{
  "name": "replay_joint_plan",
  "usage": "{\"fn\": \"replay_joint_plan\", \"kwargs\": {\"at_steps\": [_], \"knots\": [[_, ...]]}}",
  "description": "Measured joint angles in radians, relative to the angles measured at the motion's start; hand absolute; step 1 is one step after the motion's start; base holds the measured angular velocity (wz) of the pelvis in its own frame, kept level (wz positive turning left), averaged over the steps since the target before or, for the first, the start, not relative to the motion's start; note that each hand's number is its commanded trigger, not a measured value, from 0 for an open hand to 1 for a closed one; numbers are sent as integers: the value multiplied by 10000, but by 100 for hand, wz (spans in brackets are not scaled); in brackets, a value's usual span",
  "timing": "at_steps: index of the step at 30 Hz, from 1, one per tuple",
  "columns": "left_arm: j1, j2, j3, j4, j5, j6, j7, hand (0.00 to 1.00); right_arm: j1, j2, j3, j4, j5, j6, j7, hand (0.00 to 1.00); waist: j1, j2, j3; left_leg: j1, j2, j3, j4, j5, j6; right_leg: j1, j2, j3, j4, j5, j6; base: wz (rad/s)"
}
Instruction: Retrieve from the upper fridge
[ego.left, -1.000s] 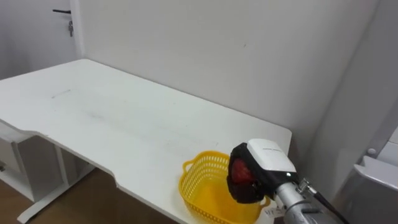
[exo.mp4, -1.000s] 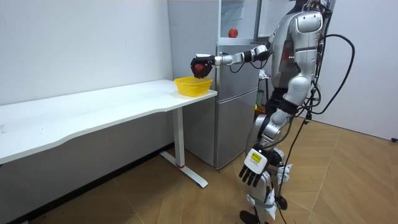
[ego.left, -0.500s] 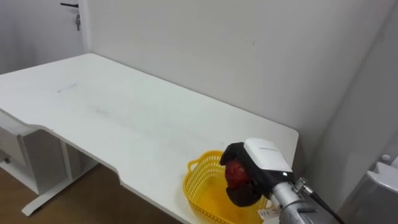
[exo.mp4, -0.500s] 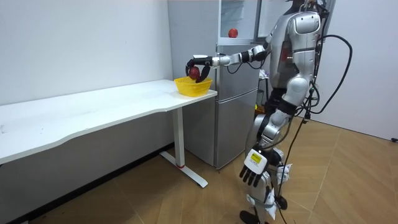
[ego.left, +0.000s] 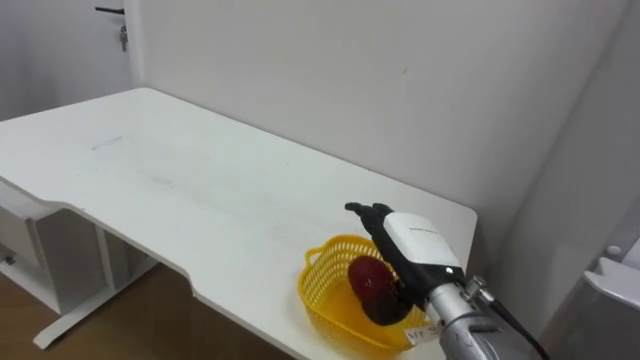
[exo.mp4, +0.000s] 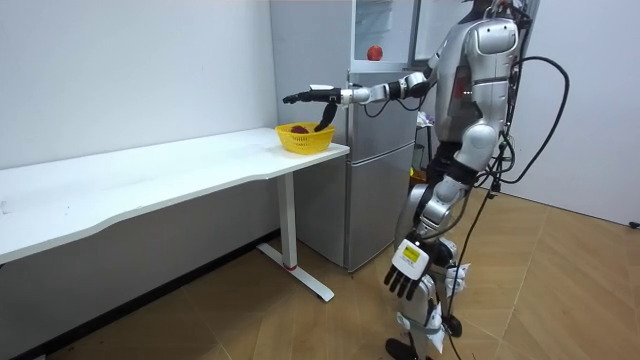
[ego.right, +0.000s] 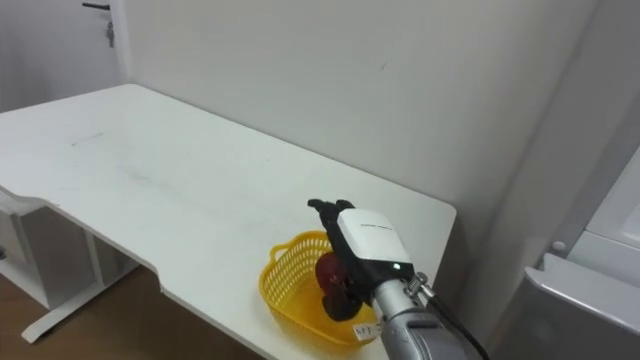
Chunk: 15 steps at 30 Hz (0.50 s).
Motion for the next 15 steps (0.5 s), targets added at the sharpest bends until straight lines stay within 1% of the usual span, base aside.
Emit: {"fn": "replay_joint_plan", "kwargs": {"at_steps": [15], "knots": [[-7, 0, 0, -171, 0, 20, 30, 0, -33, 21, 0, 0, 4, 10, 0, 0, -9, 24, -10, 10, 3, 16, -2, 0, 0, -2, 0, 2, -2, 0, 0, 0]]}}
